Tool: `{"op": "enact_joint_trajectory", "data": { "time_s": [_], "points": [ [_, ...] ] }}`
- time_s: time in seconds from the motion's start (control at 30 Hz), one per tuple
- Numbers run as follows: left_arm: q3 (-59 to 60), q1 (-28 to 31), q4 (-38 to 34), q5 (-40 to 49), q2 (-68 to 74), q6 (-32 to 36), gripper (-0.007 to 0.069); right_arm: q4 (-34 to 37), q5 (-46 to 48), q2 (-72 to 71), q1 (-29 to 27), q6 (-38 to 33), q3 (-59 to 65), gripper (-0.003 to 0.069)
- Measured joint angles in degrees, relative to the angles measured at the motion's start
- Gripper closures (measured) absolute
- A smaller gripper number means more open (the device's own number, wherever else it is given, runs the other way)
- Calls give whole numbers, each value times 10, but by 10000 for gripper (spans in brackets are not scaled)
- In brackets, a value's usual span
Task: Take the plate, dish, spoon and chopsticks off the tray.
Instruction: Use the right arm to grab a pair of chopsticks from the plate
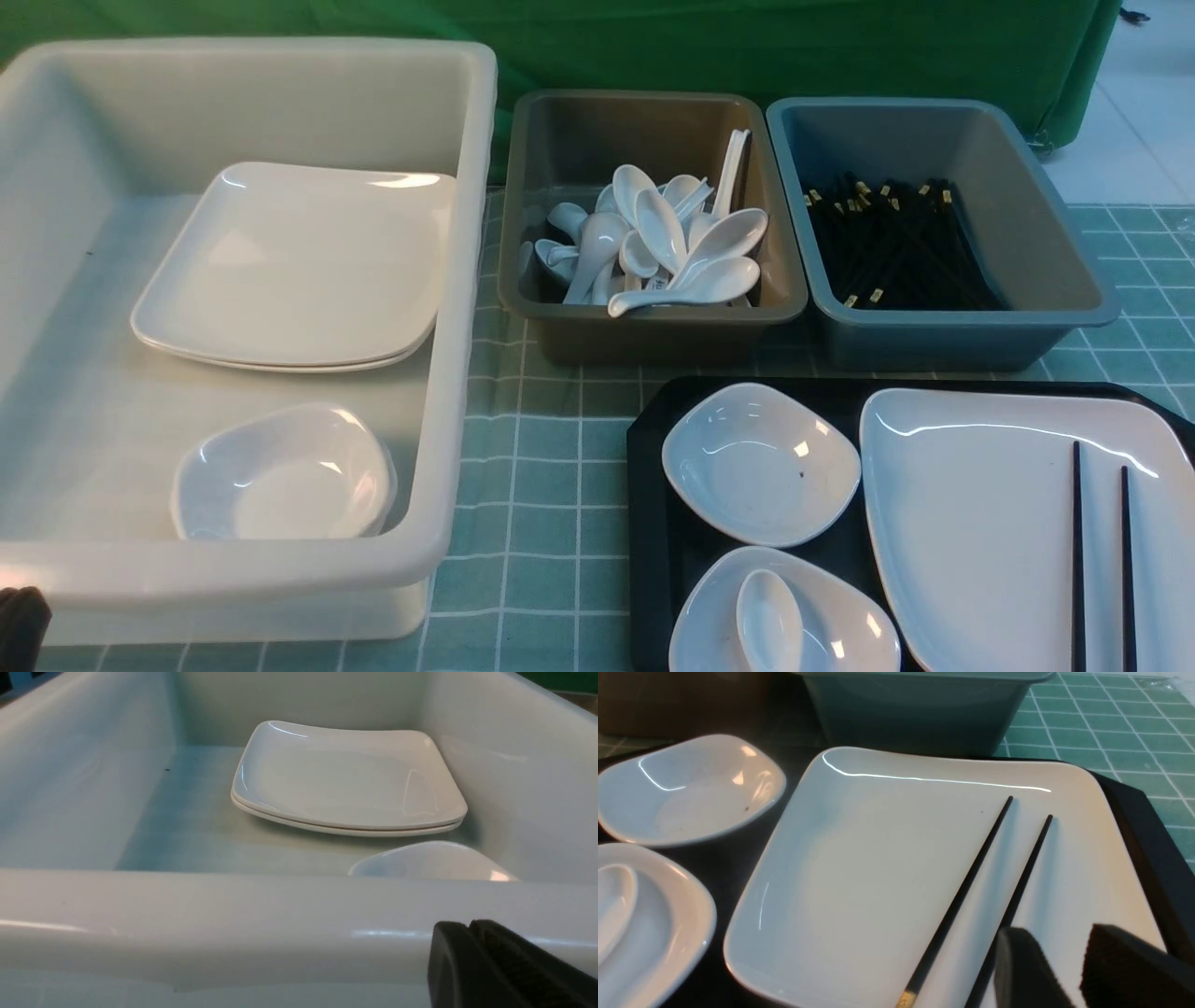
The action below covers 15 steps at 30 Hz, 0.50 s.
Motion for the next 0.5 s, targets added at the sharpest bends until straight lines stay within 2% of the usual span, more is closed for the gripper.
{"op": "enact_joint_trajectory", "data": {
  "time_s": [0.07, 0.13, 0.17, 0.2, 0.3, 0.37, 0.43, 0.5],
  "points": [
    [0, 0, -28, -15, 0, -4, 607, 0, 0, 0, 0, 0, 0, 417],
    [0, 0, -122, -68, 0, -21, 607, 0, 0, 0, 0, 0, 0, 417],
    [0, 0, -130, -68, 0, -22, 607, 0, 0, 0, 0, 0, 0, 417],
    [0, 0, -192, -111, 0, -28, 607, 0, 0, 0, 0, 0, 0, 417],
    [0, 0, -245, -185, 0, -33, 607, 0, -1, 0, 0, 0, 0, 417],
    [0, 0, -253, -212, 0, -44, 607, 0, -3, 0, 0, 0, 0, 417],
    [0, 0, -262, -287, 0, -115, 607, 0, -9, 0, 0, 1, 0, 417],
    [0, 0, -243, -362, 0, -218, 607, 19, -32, 0, 0, 28, 0, 417]
  ]
}}
